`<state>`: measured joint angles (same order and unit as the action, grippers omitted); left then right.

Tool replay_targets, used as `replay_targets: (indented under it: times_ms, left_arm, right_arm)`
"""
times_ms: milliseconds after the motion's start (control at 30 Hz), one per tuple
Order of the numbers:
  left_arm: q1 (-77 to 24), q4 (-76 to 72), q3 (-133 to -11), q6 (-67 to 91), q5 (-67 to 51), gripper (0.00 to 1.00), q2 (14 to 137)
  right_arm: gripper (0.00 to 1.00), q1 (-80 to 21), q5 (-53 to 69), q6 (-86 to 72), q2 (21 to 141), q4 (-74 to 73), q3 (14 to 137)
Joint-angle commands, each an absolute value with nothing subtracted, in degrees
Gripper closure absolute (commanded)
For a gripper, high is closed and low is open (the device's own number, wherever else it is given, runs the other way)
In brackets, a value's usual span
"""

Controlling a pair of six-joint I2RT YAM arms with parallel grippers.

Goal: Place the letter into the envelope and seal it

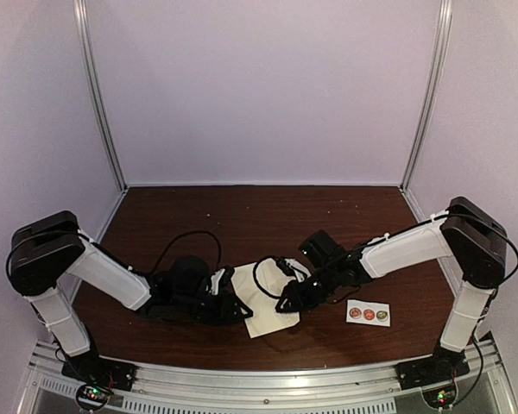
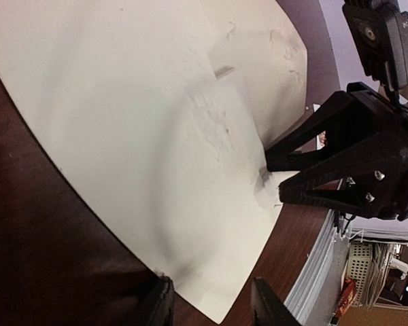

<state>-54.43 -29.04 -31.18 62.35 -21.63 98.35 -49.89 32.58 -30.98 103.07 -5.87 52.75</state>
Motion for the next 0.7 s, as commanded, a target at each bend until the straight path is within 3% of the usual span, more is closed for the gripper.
replay_targets:
  times_ms: [0,467,667]
  left_arm:
    - [-54.71,-28.91,-31.07,62.43,-21.61,0.59,100.26]
    - [-54.73,-29.37,-30.66,62.55,-20.84,0.60,98.90]
    - [-53.67,-25.47,-30.45,61.00,-18.72,0.59,93.78]
  right_arm:
    - [0.69,-50.91,33.55,-31.79,104.66,-4.43,52.85]
    - [0.69,-51.98,32.58,-32.68,103.62,-3.60,54.36]
    - [0.64,-49.83,29.75,-31.46,99.04,-6.88,54.40]
